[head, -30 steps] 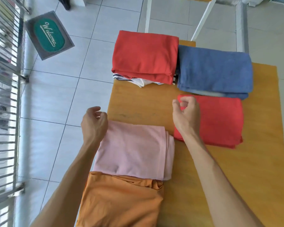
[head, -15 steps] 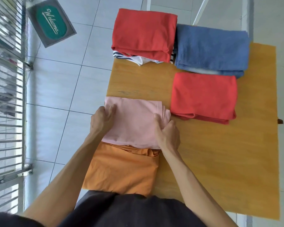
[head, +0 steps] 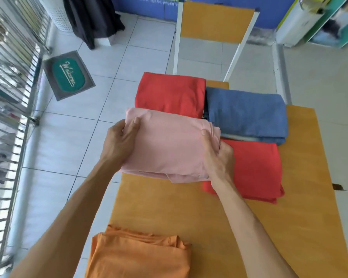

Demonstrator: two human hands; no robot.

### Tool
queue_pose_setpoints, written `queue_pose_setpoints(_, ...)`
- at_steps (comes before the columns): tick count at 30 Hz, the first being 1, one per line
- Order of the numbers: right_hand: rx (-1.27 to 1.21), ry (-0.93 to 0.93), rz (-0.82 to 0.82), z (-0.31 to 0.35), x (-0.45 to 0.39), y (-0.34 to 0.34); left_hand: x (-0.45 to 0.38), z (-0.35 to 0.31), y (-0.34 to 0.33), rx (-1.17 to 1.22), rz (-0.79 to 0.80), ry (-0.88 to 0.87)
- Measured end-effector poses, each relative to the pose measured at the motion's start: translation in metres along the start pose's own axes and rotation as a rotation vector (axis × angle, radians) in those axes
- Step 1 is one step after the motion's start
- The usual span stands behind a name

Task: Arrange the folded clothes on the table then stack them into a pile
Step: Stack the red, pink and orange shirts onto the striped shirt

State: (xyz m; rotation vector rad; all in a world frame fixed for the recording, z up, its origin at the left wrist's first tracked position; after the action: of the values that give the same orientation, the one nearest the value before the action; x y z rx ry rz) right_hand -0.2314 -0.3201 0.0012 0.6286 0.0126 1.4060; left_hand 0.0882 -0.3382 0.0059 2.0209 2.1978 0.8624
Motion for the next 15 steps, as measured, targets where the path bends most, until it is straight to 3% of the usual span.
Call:
queue_pose_setpoints(8, 0.036, 0.108, -0.065, 0.107, -0.113, 0.000, -0.124, -0.096, 0.024, -0.082, -0.034, -0.118)
queue_pose_setpoints(15, 0.048, 0.065, -0.084, 0.124, -0.181, -0.016, -0.204, -0.099, 0.020, -0.125, -0.026, -0.044)
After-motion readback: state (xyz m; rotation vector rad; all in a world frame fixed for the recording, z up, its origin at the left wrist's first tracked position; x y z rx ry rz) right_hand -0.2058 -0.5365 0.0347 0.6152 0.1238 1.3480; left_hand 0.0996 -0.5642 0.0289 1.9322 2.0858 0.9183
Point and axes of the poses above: each hand's wrist, its own x-axis away from the middle knuckle, its own y-axis out of the back of the hand, z = x × y, the point moved 9 cm from there along -x, towards the middle knuckle, and after that the axes turned 13 degrees about z, right-handed, at the moved point
